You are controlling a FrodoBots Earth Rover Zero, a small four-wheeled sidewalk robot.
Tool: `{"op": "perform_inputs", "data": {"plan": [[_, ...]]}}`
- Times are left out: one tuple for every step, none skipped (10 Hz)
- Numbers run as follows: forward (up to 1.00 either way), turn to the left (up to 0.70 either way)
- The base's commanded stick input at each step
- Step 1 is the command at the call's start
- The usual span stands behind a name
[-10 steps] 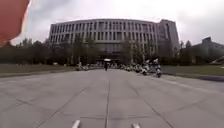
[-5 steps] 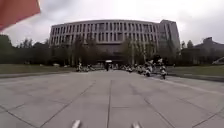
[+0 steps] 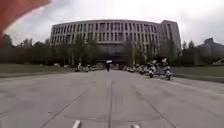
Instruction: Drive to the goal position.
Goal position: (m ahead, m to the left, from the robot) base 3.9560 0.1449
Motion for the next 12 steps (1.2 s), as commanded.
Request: {"op": "perform_inputs", "data": {"plan": [[0.85, 0.00], [0.85, 0.00], [0.85, 0.00], [0.85, 0.00], [0.85, 0.00], [0.85, 0.00], [0.85, 0.00], [0.85, 0.00], [0.85, 0.00], [0.85, 0.00], [0.85, 0.00], [0.85, 0.00]]}}
